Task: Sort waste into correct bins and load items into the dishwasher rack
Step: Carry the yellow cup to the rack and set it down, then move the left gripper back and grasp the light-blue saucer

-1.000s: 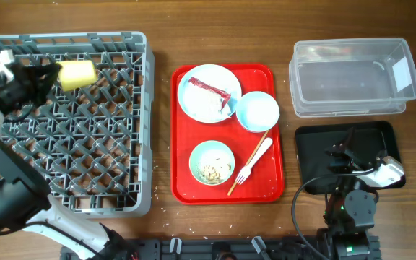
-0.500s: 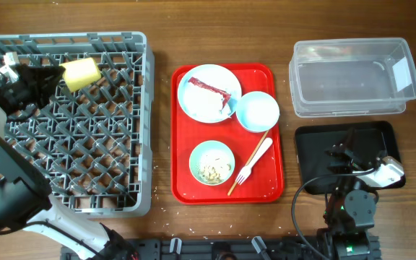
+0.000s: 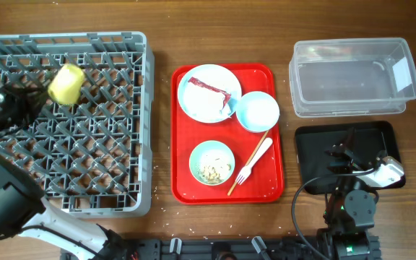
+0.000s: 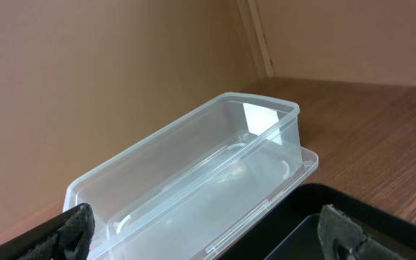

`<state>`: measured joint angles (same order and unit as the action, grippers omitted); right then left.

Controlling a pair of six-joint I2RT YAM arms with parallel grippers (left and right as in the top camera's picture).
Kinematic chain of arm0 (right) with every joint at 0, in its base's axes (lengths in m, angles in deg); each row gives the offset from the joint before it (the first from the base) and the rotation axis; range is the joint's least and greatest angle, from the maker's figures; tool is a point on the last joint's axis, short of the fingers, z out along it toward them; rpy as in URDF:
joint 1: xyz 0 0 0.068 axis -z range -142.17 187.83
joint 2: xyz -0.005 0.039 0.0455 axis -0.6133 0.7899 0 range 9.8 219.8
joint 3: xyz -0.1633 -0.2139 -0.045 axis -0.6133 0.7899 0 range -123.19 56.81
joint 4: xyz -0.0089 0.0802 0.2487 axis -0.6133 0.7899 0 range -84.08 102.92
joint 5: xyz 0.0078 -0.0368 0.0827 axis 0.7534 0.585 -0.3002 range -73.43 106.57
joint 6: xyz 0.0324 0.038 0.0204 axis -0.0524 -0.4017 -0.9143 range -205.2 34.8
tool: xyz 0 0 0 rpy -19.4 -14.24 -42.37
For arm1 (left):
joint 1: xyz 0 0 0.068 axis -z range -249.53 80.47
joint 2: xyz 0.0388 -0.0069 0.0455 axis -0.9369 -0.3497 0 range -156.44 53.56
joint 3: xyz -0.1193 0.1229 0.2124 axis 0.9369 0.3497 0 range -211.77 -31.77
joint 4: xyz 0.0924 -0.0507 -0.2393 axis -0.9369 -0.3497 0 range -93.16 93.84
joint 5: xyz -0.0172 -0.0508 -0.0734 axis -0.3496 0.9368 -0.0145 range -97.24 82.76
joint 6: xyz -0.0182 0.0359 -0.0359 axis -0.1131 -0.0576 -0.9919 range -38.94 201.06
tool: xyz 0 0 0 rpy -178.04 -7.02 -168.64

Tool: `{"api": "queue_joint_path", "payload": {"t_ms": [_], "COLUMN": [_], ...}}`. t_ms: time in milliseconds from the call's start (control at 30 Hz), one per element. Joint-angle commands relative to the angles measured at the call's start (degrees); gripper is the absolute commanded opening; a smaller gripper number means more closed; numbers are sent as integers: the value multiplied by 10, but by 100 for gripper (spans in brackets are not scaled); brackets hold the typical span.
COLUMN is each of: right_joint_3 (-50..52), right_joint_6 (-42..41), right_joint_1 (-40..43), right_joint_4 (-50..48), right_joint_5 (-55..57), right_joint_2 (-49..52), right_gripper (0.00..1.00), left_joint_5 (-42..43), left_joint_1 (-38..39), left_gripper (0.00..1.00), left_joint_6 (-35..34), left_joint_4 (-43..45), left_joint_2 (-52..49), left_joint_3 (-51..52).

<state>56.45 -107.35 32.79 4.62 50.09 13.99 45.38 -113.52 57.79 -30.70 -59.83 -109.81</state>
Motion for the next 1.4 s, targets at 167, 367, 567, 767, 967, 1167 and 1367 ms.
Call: {"api": "queue_joint_path", "payload": {"t_ms": [167, 367, 567, 767, 967, 1167, 1367], "right_joint_3": [0, 0, 0, 0, 0, 0, 0], "right_joint_6": [11, 11, 11, 11, 11, 11, 11], "right_joint_1": [2, 2, 2, 2, 2, 2, 2], "right_joint_4": [-3, -3, -3, -3, -3, -3, -3], "right_joint_5": [10, 9, 10, 10, 9, 9, 10], "right_joint_2": [2, 2, 2, 2, 2, 2, 2], "right_gripper": [100, 100, 100, 100, 100, 100, 100], "left_joint_5": [-150, -247, -576, -617, -617, -611, -641], "left_joint_1": [2, 146, 329, 335, 314, 313, 304], "left_gripper": [21, 4, 4, 4, 4, 4, 4], "left_joint_6": [5, 36, 35, 35, 35, 35, 33], "left_joint_4": [-46, -8, 43, 48, 37, 41, 18], "left_joint_2": [93, 189, 134, 109, 106, 86, 103], "left_joint_3": [6, 6, 6, 6, 6, 6, 6]}}
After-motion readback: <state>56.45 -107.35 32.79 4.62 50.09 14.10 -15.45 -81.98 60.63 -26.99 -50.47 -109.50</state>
